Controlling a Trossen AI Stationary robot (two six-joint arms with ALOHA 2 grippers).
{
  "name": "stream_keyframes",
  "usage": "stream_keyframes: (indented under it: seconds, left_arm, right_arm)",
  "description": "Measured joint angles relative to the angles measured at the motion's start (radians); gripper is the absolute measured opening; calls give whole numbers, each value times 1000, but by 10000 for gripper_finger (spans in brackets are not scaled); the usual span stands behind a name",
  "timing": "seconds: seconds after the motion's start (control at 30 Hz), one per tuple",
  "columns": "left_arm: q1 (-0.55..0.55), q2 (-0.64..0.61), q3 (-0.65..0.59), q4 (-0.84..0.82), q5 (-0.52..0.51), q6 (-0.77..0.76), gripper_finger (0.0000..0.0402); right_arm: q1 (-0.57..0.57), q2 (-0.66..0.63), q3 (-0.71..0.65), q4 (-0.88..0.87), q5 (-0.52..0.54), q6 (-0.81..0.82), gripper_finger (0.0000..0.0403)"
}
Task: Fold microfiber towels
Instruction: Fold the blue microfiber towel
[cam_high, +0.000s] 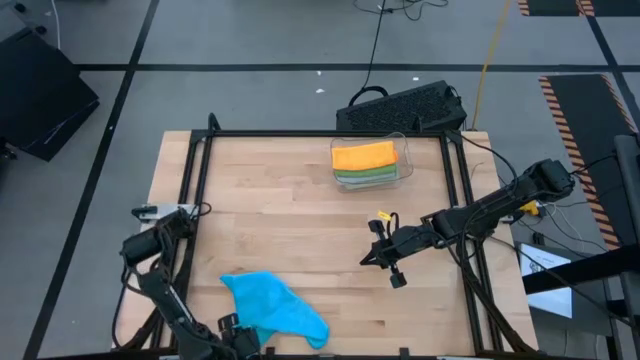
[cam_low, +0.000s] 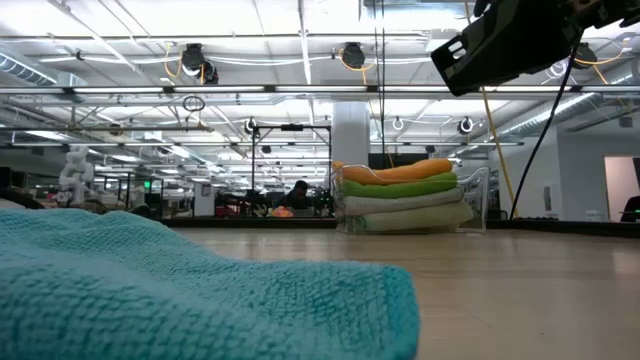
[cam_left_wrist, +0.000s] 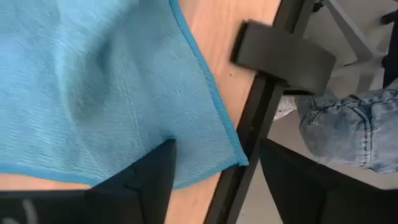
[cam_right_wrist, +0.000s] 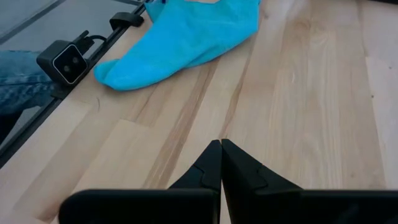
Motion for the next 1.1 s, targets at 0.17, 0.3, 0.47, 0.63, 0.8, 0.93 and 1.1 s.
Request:
stream_keyframes:
  seconds: [0.17, 0.3, 0.47, 0.63, 0.8, 0.93, 1.1]
  left_arm:
    - [-14, 29, 3, 13, -18, -12, 245]
    - [-12, 53, 6, 23, -70, 53, 204]
    - [15, 59, 5, 21, -95, 144, 91]
    - [67, 27, -4, -30, -140, 200, 13]
    - [136, -94, 0, -70, -248, 307, 6]
    - [200, -205, -3, -110, -319, 427, 10]
    - [283, -361, -2, -112, -378, 590, 4]
  right_arm:
    - [0, 0, 0, 0, -1, 0, 0]
    - [0, 0, 0, -2, -1, 0, 0]
    - [5, -15, 0, -68, 2, 0, 0]
    - [35, -79, 0, -185, 138, 5, 0]
    - [59, -174, 0, -274, 246, 5, 0]
    - [59, -228, 0, -305, 291, 1, 8]
    - [68, -237, -66, -200, 290, 0, 58]
